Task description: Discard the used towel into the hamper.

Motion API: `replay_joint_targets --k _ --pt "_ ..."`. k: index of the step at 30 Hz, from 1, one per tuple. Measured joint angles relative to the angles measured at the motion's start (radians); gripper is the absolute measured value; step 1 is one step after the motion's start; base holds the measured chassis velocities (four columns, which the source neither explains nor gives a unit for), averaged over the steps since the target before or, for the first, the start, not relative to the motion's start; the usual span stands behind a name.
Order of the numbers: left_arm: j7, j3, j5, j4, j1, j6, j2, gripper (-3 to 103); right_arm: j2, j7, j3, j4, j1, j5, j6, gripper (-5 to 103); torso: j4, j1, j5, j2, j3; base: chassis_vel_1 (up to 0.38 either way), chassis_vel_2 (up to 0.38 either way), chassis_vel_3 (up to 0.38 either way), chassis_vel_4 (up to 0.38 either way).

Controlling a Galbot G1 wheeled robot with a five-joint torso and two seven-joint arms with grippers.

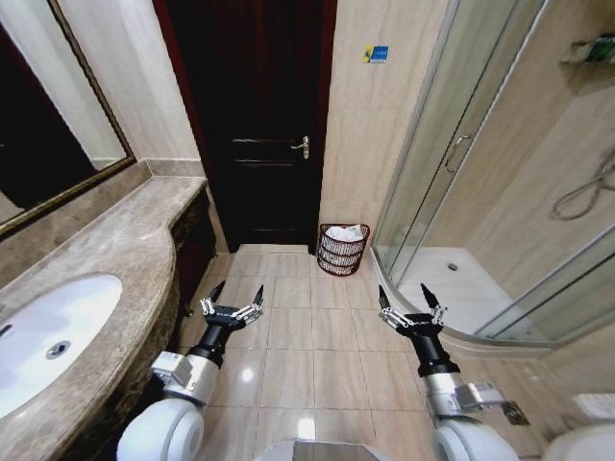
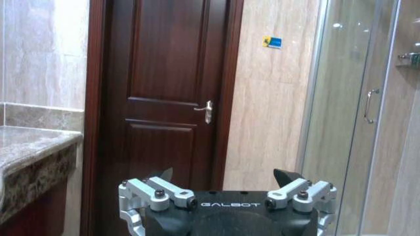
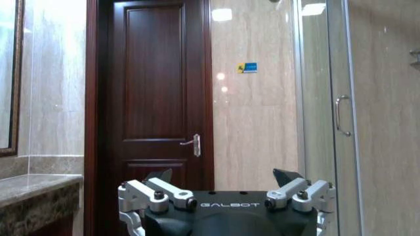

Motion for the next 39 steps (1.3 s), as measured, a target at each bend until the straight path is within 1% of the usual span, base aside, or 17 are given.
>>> replay_joint_targets --k 39 --pt "0.0 0.0 0.0 0.0 0.0 0.0 0.0 100 0.0 0.0 0.0 0.0 0.0 0.0 0.0 100 0.0 0.0 0.0 0.0 0.0 0.0 0.0 0.0 0.0"
